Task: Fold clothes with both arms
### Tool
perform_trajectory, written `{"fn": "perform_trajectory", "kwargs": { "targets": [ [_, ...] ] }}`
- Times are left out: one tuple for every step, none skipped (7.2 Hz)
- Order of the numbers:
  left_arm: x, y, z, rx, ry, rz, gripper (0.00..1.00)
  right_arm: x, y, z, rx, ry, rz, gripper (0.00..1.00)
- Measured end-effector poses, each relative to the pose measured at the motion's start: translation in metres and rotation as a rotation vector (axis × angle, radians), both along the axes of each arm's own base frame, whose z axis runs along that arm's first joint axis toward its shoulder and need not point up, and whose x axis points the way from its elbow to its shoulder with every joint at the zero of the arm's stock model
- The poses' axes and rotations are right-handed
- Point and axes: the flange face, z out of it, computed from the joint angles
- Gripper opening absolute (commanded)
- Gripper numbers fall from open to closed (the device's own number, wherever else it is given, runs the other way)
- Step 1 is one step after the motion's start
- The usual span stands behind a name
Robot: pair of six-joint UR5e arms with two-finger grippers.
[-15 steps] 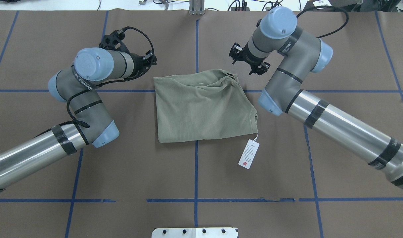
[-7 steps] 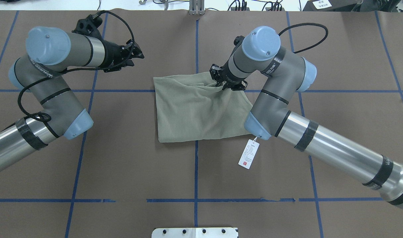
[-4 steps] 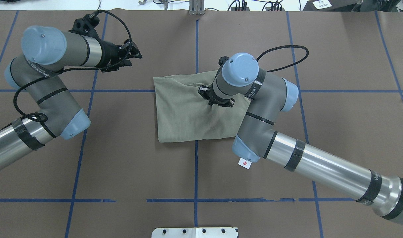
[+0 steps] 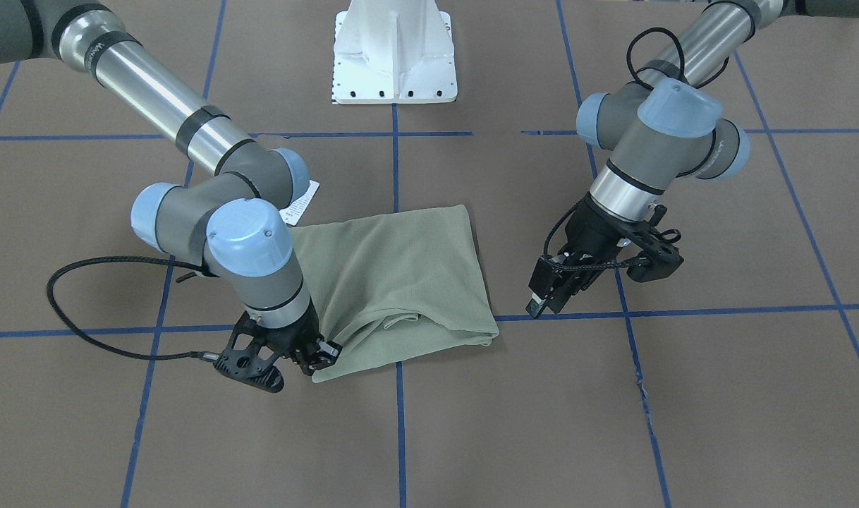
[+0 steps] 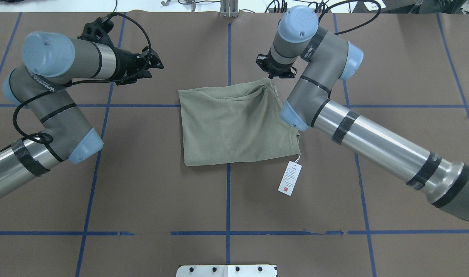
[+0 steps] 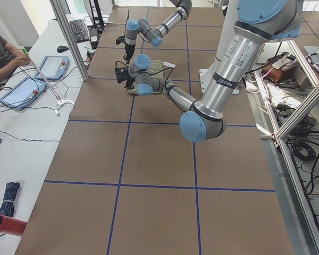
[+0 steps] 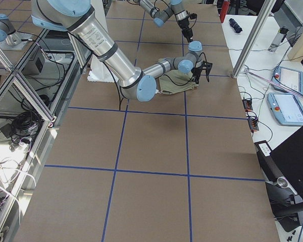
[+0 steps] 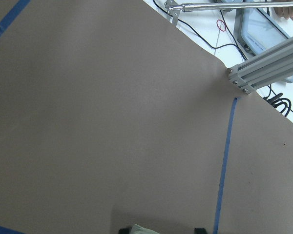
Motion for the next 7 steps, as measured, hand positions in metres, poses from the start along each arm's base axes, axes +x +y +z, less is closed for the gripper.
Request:
{"fn": "perform_trajectory", "kwargs": {
  "targets": [
    [-0.001,0.001,0.004,-0.003,-0.003,0.001,0.53,0.019,-0.014,0.003,-0.009,-0.005,0.003,0.0],
    [-0.004,0.003,0.011,0.006,-0.017,0.008,0.53,0.038,-0.023,0.01,-0.016,-0.01,-0.007,0.0],
    [-0.013,0.008,0.022,0.045,-0.052,0.036,0.53,0.064,-0.029,0.029,-0.017,-0.015,-0.037,0.0],
    [-0.028,0.01,0.041,0.103,-0.108,0.086,0.53,0.102,-0.03,0.057,-0.009,-0.018,-0.076,0.0],
    [-0.051,0.01,0.065,0.17,-0.172,0.149,0.53,0.15,-0.03,0.092,0.006,-0.021,-0.12,0.0],
    [-0.081,0.008,0.093,0.239,-0.236,0.215,0.53,0.203,-0.029,0.13,0.033,-0.021,-0.167,0.0],
    [-0.116,0.007,0.123,0.304,-0.298,0.273,0.53,0.257,-0.028,0.165,0.07,-0.016,-0.215,0.0]
  ]
}}
